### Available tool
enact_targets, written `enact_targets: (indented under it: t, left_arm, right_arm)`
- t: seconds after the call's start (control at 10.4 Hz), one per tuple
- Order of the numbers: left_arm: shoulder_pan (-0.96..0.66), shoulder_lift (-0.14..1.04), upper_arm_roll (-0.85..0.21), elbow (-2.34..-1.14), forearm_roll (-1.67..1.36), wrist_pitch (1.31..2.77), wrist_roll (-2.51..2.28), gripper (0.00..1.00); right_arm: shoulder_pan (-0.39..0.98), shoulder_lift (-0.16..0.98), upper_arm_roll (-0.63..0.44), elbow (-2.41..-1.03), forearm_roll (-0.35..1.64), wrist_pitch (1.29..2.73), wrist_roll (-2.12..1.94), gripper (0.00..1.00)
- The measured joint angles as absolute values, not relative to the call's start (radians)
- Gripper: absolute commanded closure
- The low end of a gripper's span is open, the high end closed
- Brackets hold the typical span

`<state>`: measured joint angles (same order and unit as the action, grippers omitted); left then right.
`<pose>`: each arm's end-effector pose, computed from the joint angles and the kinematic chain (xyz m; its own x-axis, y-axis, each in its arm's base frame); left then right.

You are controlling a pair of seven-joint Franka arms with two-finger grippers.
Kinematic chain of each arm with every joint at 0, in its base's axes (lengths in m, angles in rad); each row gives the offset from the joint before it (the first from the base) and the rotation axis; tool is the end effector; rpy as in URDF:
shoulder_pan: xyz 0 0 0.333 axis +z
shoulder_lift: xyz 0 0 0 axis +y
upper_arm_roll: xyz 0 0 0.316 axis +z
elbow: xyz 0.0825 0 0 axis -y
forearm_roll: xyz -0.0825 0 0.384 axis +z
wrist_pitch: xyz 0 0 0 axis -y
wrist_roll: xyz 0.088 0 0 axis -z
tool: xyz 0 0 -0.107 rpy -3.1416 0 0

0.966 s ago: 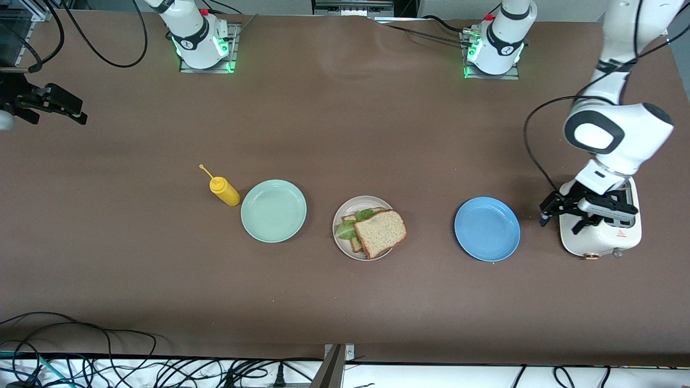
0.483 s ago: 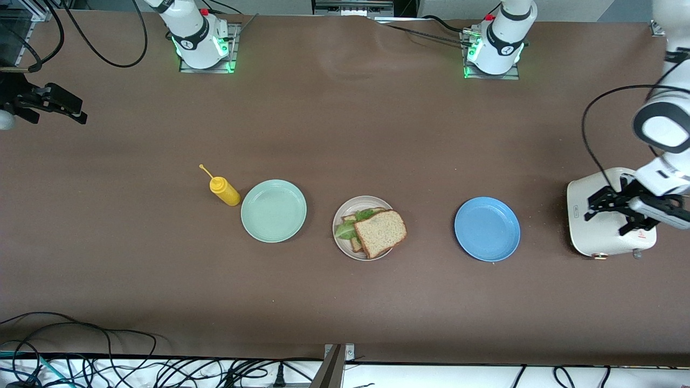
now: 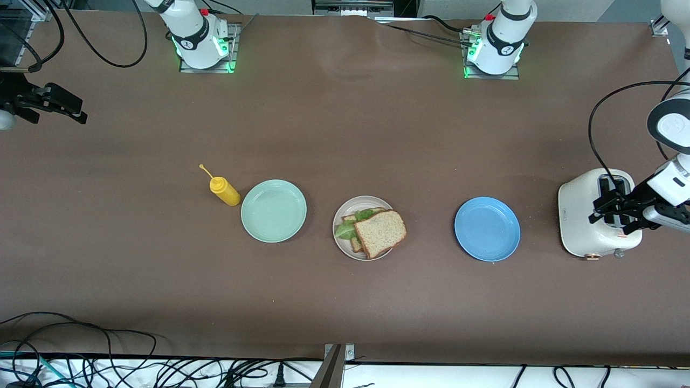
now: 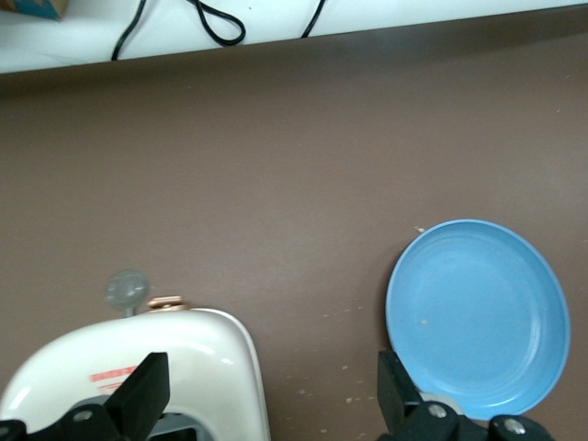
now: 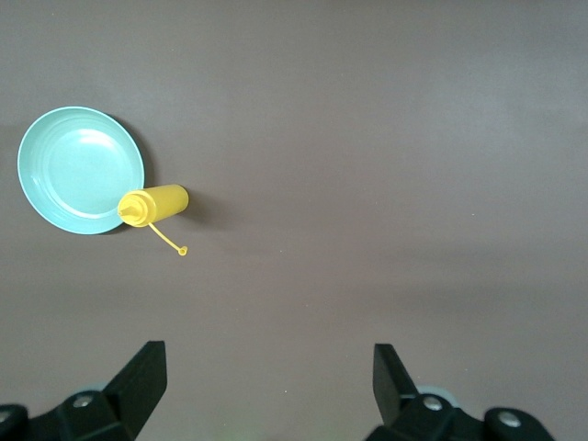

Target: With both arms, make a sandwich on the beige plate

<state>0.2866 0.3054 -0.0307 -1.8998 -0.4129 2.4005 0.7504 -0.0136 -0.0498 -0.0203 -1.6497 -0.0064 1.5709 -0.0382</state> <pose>0.6190 0.1601 0.3611 0.9278 -0.1747 0.3297 -0.2330 -0.9614 0.1461 0.5374 -0.0192 0.6145 0.9996 0.0044 -0.0292 0.0045 -1.0000 0.0043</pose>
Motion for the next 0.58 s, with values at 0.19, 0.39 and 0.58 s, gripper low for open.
enact_targets:
  t: [0.19, 0.39, 0.58]
  left_arm:
    - [0.275, 0.305, -0.037, -1.853, -0.241, 2.322, 0.567, 0.0]
    - [0.274, 0.3, -0.069, -1.773, -0.137, 2.208, 0.41, 0.0]
    - [0.266, 0.296, -0.084, -1.75, -0.112, 2.162, 0.306, 0.0]
  right_arm:
    - [-0.014, -0.05, -0.02, -1.65, -0.006, 1.571, -0.038, 0.0]
    - [-0.014, -0.05, -0.02, -1.65, -0.006, 1.571, -0.038, 0.0]
    - [-0.014, -0.05, -0.02, -1.65, -0.006, 1.57, -0.038, 0.0]
